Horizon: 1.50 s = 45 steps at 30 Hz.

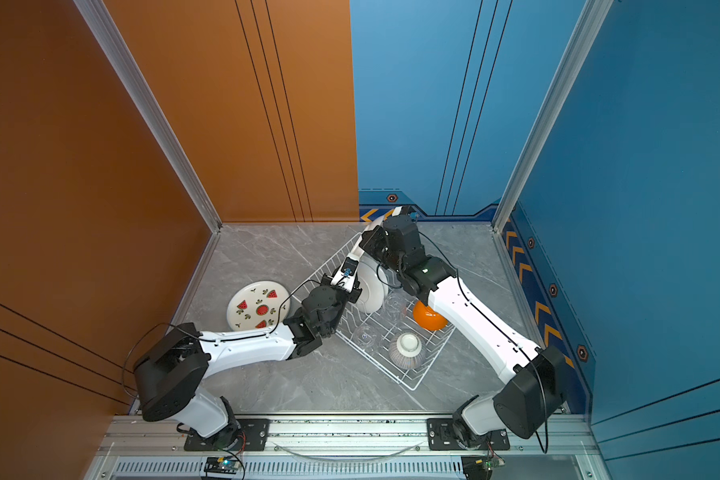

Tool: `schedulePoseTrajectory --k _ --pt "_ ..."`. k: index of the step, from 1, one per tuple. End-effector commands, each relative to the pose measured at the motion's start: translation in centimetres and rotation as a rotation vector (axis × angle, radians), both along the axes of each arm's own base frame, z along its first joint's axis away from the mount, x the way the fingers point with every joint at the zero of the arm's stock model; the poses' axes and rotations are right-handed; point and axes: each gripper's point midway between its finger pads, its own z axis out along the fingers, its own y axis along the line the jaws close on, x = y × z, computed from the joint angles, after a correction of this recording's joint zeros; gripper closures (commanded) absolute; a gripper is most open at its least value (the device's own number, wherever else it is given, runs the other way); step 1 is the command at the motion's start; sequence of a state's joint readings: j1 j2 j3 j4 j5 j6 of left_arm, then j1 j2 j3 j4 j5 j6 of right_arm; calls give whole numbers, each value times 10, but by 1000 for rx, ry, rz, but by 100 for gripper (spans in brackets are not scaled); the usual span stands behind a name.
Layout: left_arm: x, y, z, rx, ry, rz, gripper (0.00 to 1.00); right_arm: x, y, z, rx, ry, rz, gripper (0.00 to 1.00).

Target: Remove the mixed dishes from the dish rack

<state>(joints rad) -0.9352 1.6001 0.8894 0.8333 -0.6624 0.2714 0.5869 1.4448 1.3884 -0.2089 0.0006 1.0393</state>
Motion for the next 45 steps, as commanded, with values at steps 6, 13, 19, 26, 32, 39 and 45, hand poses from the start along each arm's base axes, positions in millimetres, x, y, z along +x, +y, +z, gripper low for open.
schedulePoseTrajectory --k 6,13,19,26,32,39,45 --pt "5 2 34 -144 -61 37 100 2 12 32 72 -84 78 100" --pt "4 3 36 -128 -80 47 100 9 11 23 94 -61 80 99" --pt "3 8 38 -122 -99 99 100 13 11 19 122 -48 90 78" --pt "4 7 39 -125 -105 101 100 16 10 18 165 -61 96 73" --pt "4 8 40 -125 -106 107 100 19 4 15 175 -53 84 65" --pt "5 8 40 -127 -105 112 100 20 -2 15 177 -56 72 55" --pt "5 10 41 -128 -106 122 100 20 -7 17 178 -64 66 42"
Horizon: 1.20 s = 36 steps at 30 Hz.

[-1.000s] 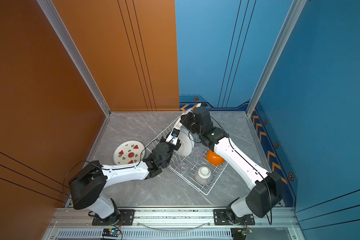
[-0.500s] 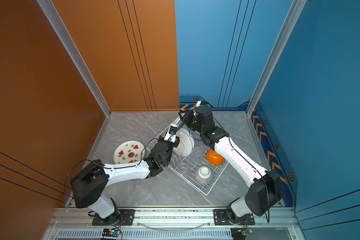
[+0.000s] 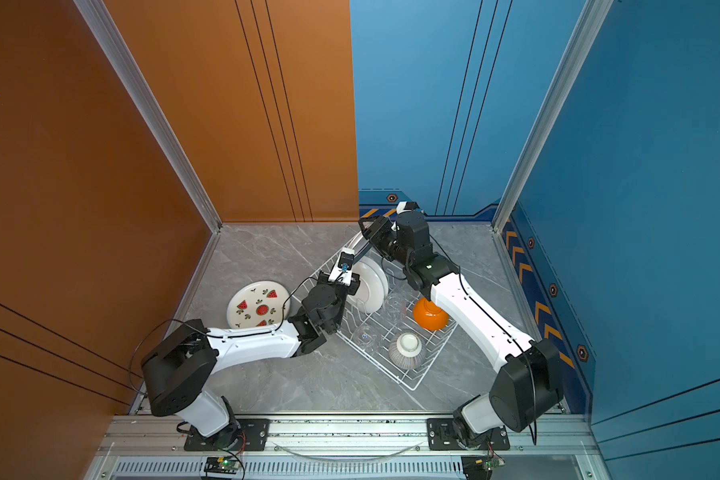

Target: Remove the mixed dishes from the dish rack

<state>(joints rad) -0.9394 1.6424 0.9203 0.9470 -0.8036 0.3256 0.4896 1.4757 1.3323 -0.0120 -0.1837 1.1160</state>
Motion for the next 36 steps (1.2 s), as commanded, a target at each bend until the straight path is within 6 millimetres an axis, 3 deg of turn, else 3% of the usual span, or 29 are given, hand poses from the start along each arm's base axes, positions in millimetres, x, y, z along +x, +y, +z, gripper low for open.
schedulePoseTrajectory --k 1,8,19,29,36 --pt "-4 -5 26 -88 -52 -17 100 -3 -5 13 17 -44 5 40" --pt "-2 7 35 -94 -64 20 100 -7 -19 21 -18 -87 -14 32" --pt "7 33 47 -99 -39 91 100 -21 -70 25 -135 -179 -117 29" --pt "25 100 52 -231 29 173 100 -29 -108 -4 -299 -162 -186 28" --pt "29 170 42 -484 127 214 100 -37 -119 -36 -459 -109 -165 28"
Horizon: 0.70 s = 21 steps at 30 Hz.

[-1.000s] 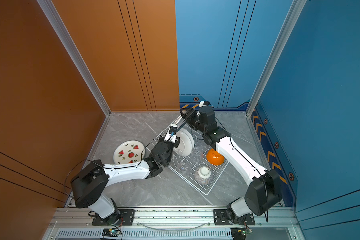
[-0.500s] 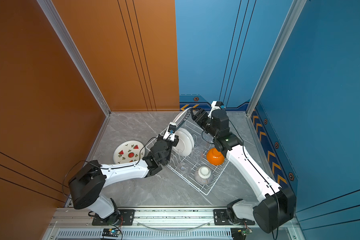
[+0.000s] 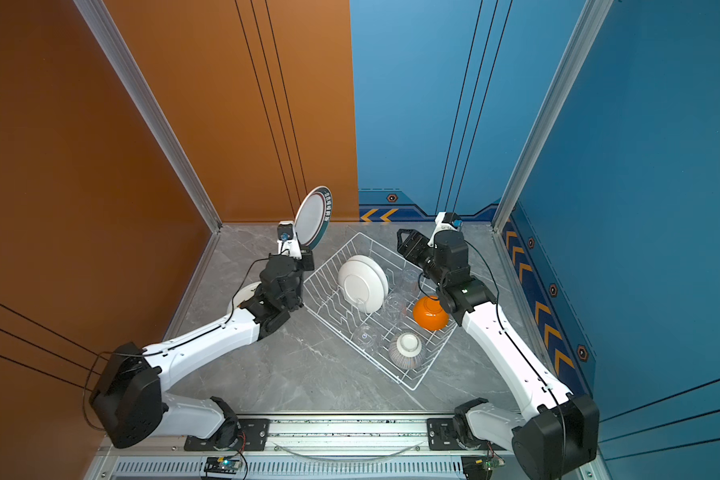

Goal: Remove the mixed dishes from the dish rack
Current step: 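Release right gripper, carry plate with left onto the watermelon plate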

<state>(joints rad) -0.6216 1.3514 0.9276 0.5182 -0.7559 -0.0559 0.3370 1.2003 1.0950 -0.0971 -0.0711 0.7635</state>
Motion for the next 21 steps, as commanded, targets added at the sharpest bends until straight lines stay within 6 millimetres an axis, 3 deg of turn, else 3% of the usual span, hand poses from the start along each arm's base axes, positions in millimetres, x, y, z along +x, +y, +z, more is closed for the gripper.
schedulePoseTrajectory --k 1,5,9,21 --pt "-6 28 1 -227 14 -17 100 -8 -11 -23 -132 46 -3 28" --pt "-20 62 -4 -229 43 67 100 -13 -15 -43 -177 79 -2 22" --pt "-37 92 -10 -284 50 123 100 -15 -12 -51 -190 86 24 21" --pt "-83 153 -71 -517 176 230 100 -26 -11 -67 -241 106 48 21"
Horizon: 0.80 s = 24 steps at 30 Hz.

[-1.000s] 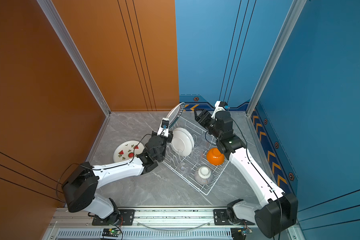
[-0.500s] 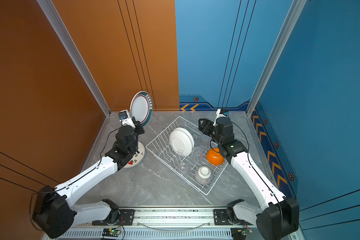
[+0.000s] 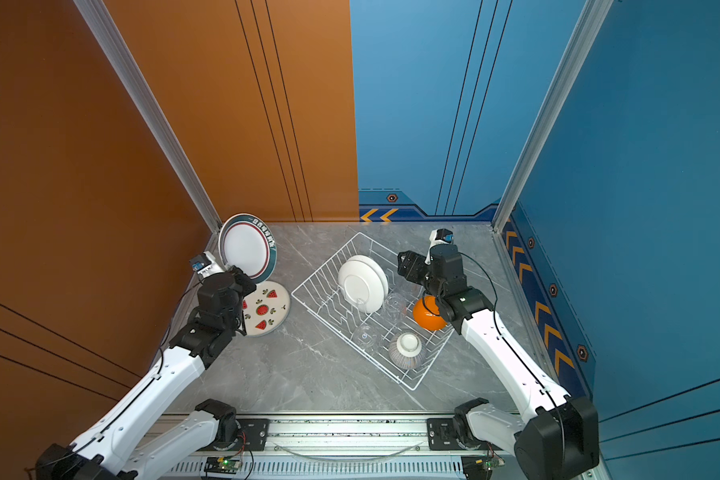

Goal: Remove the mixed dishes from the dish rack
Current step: 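Release right gripper, carry plate with left onto the watermelon plate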

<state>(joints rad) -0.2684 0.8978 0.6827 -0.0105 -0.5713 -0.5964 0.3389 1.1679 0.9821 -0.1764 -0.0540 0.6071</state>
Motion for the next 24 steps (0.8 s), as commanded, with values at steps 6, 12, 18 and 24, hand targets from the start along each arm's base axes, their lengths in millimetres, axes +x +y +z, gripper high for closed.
schedulePoseTrajectory --k 6,12,18,24 --pt "-34 34 -36 -214 45 71 100 -12 2 -16 -77 25 28 21" --pt "-43 40 -73 -403 76 74 100 -11 4 -27 -92 46 30 21" --pt "-31 28 -96 -550 78 -25 100 -10 5 -28 -98 47 31 21" --pt "-26 24 -99 -571 82 -64 100 -10 4 -33 -111 54 27 21"
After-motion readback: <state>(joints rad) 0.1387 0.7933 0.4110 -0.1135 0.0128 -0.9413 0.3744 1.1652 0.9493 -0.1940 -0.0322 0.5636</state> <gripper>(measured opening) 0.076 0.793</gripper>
